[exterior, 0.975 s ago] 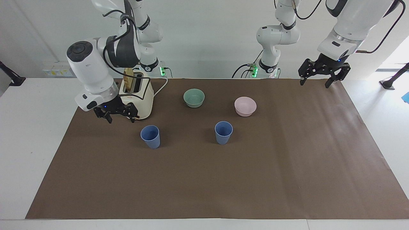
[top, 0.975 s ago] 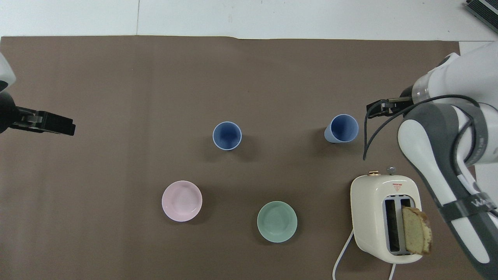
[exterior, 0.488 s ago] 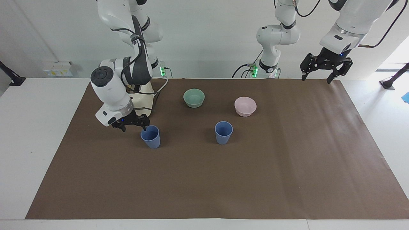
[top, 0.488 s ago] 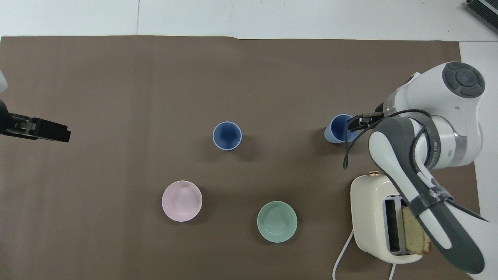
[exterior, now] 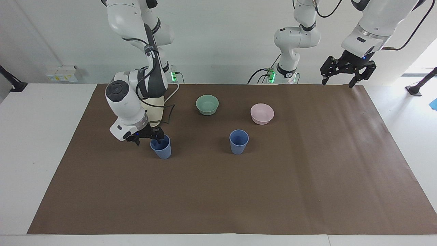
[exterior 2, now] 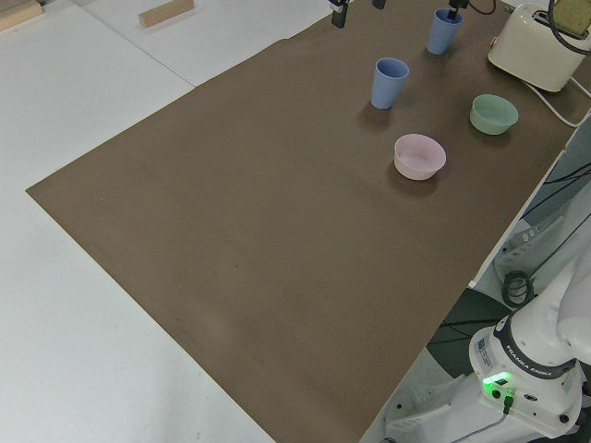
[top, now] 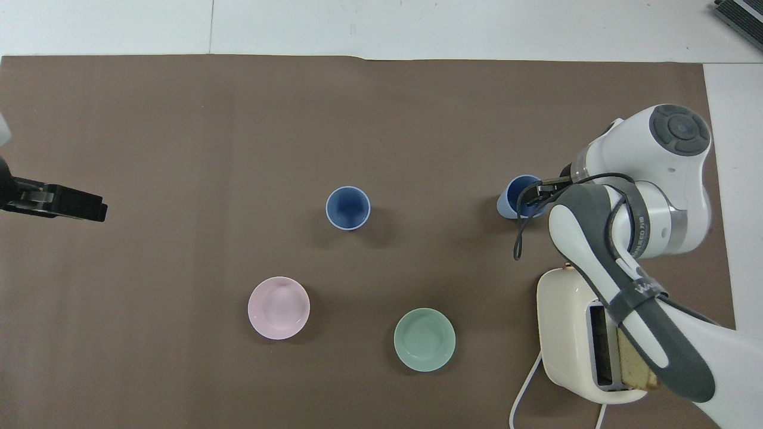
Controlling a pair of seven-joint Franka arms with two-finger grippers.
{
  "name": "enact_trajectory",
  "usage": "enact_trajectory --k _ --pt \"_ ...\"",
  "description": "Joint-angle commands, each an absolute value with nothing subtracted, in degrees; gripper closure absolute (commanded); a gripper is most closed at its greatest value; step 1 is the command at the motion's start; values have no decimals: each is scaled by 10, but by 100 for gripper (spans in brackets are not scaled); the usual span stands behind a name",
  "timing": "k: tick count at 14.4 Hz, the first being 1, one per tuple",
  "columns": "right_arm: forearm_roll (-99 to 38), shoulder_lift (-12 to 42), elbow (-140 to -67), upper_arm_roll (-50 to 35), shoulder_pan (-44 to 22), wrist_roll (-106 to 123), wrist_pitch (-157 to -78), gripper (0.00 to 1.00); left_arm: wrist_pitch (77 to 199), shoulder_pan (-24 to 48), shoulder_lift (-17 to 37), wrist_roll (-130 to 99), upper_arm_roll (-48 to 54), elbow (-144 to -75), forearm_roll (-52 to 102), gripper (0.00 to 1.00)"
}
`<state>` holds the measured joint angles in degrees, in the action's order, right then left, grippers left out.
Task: Stack blue cups with both arms
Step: 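Reach the right gripper to the other blue cup and grasp it, then lift the blue cup with the right gripper over the centered cup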
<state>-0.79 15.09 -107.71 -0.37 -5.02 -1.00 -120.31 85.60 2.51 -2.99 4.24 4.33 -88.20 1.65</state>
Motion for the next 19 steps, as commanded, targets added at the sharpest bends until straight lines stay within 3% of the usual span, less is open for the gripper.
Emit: enact_trajectory --k 1,2,3,4,10,16,19 --pt "-16 148 -1085 -5 -47 12 -1214 70 853 14 -47 50 45 -898 25 0" --pt "-16 147 -1085 -6 -46 11 -1213 87 853 14 -47 50 44 -898 24 0" --pt "-16 148 -1085 -6 -47 11 -1213 97 853 14 -47 50 44 -898 24 0" --pt "-16 148 -1084 -6 -46 12 -1212 100 853 15 -47 50 44 -898 25 0" --pt "-17 149 -1068 -10 -47 6 -1194 100 853 15 -47 50 44 -898 24 0" --pt "-32 144 -928 -18 -80 -82 -1043 100 853 14 -47 50 44 -898 25 0" --pt "-25 144 -884 -18 -119 -134 -1020 100 853 15 -47 50 44 -898 24 0"
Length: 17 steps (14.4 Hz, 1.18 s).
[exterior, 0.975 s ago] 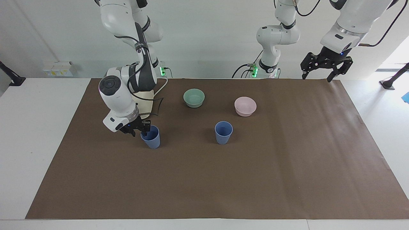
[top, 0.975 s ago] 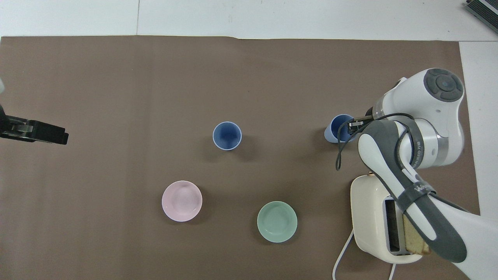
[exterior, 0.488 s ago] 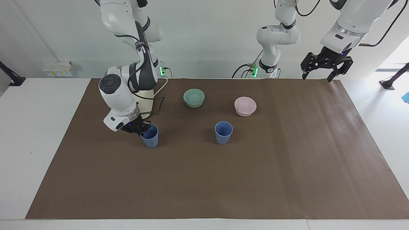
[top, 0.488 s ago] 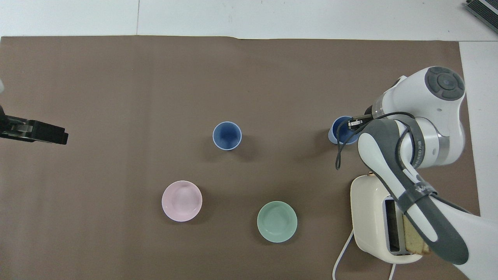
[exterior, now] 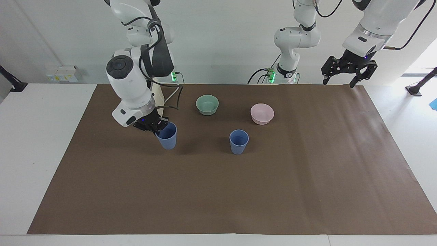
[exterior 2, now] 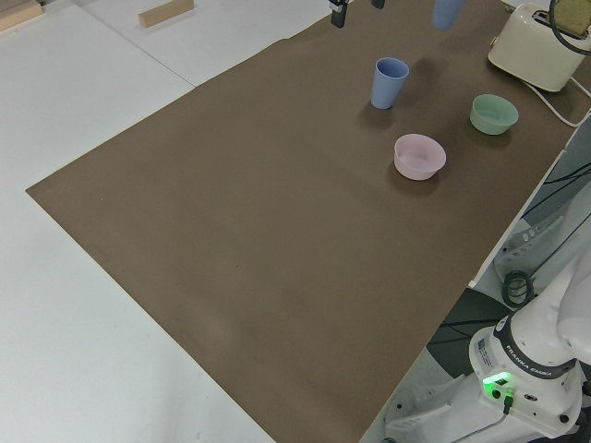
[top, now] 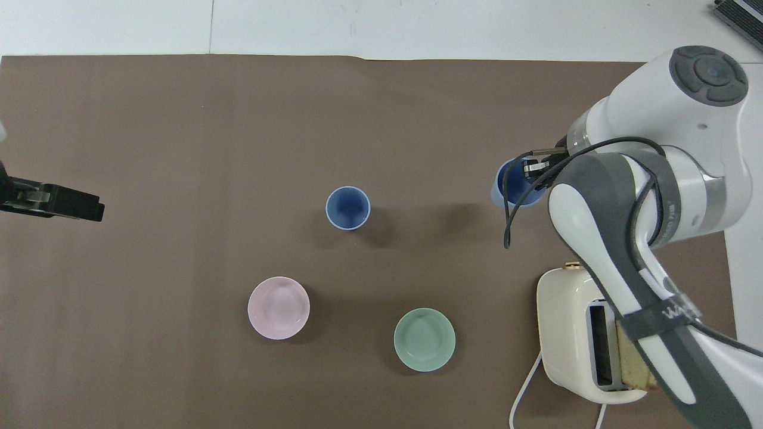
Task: Stack blue cups with both arms
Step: 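Lift the blue cup with the right gripper over the centered cup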
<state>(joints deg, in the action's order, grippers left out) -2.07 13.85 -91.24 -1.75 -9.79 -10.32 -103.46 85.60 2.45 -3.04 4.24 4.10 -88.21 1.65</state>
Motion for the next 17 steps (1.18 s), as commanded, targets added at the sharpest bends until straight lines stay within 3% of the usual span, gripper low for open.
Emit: enact_trajectory --k 1,7,14,17 --pt "-21 145 -878 -18 -143 -154 -1020 100 853 14 -47 50 44 -898 24 0" --pt "-39 170 -802 -32 -219 -268 -1027 100 853 14 -47 50 44 -898 25 0" --pt "-69 173 -802 -88 -222 -292 -1071 100 853 14 -47 50 44 -898 25 0" --pt "-68 198 -804 -88 -238 -293 -1093 100 853 15 -47 50 44 -898 24 0"
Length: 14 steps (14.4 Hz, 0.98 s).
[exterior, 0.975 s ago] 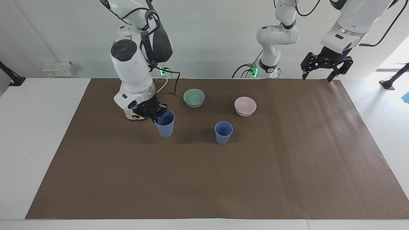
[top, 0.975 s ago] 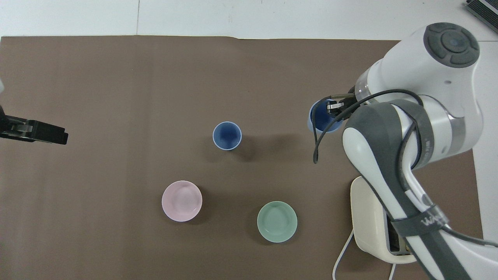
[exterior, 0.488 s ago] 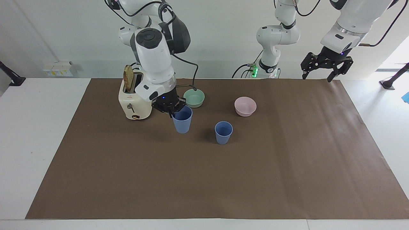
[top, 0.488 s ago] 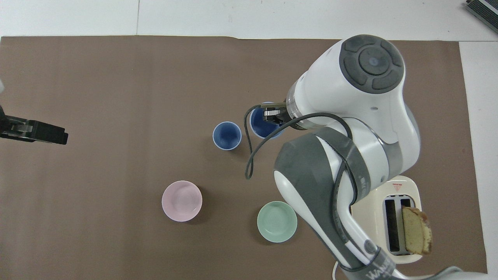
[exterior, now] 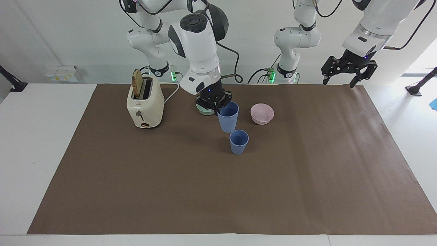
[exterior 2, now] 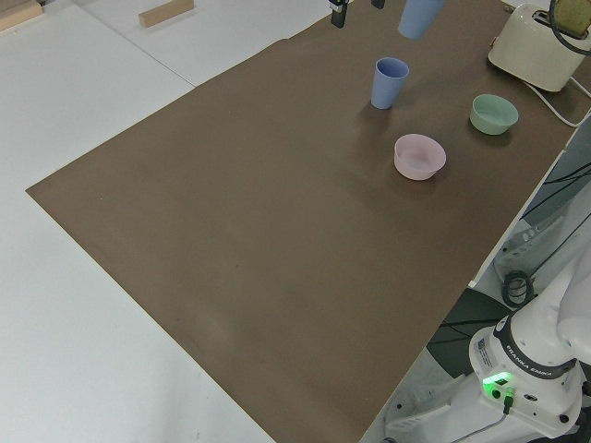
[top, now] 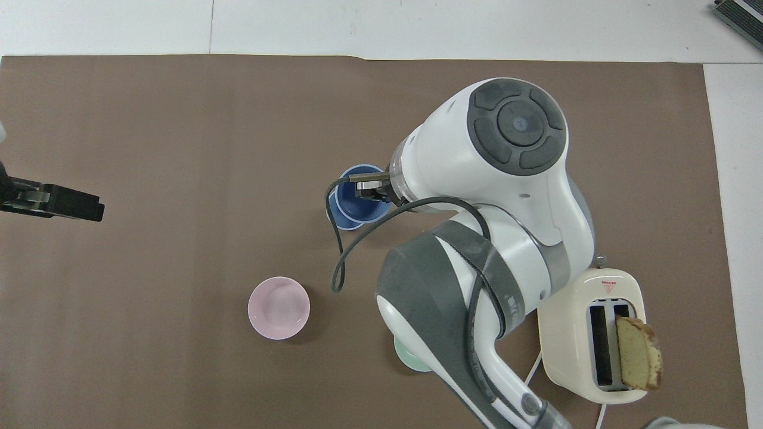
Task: Stack blue cups with both arms
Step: 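Lift the blue cup with the right gripper over the centered cup, then lower the held cup into the centered blue cup and release it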
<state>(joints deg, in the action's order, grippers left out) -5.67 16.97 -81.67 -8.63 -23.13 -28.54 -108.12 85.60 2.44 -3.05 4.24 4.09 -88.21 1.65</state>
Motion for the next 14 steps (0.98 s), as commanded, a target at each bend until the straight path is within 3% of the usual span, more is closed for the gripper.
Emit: enact_trajectory --k 1,14 --pt "-67 206 -803 -88 -243 -294 -1104 100 853 15 -47 50 44 -898 24 0" --pt "-54 243 -828 -87 -243 -296 -1144 100 853 15 -47 50 44 -898 25 0"
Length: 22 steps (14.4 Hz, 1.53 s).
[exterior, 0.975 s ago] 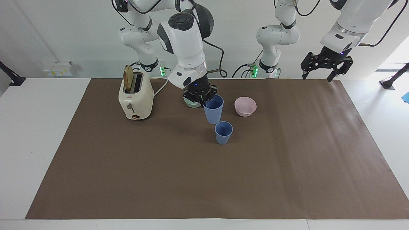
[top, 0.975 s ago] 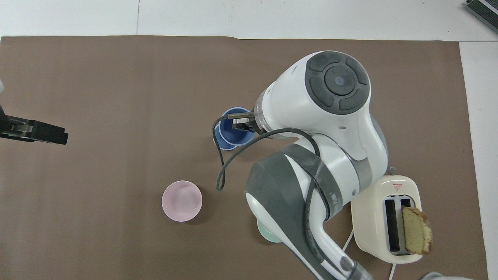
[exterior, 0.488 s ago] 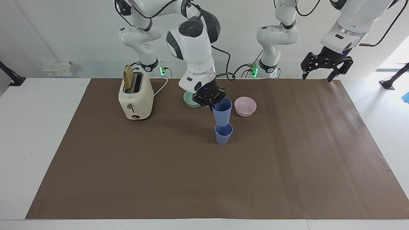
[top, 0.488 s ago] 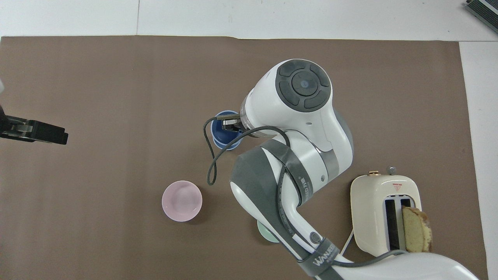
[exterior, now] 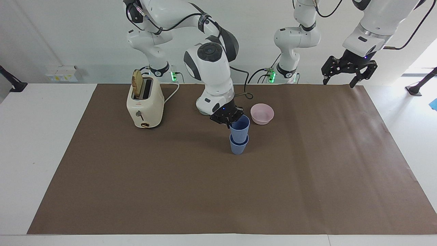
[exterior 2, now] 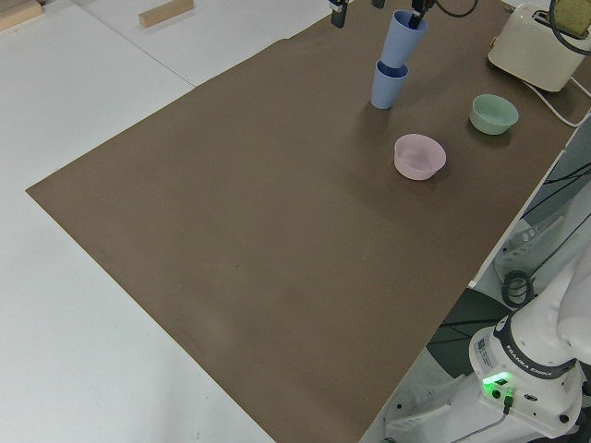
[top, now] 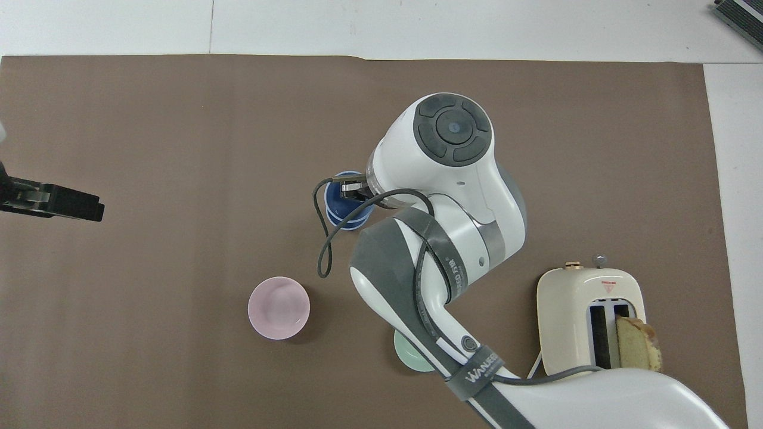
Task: Stack blue cups with both arms
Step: 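Lower the held cup into the centered blue cup and release it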
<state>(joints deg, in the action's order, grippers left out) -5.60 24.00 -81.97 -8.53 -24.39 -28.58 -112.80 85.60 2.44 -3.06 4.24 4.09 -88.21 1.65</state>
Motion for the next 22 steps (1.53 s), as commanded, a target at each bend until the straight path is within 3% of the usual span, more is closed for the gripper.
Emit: enact_trajectory --k 1,8,11,14,18,22 --pt "-53 249 -830 -87 -243 -296 -1150 100 853 15 -47 50 44 -898 24 0" --pt "-53 258 -831 -88 -243 -296 -1160 97 853 15 -47 50 44 -898 24 0" --pt "-53 259 -831 -87 -243 -297 -1160 48 853 15 -47 50 44 -898 25 0" --pt "-53 259 -831 -87 -243 -297 -1158 43 853 15 -47 50 44 -898 24 0" --pt "-39 253 -823 -84 -218 -287 -1146 0 853 15 -47 50 44 -898 24 0" --pt "-13 223 -813 -77 -193 -275 -1097 0 853 15 -47 50 44 -898 24 0"
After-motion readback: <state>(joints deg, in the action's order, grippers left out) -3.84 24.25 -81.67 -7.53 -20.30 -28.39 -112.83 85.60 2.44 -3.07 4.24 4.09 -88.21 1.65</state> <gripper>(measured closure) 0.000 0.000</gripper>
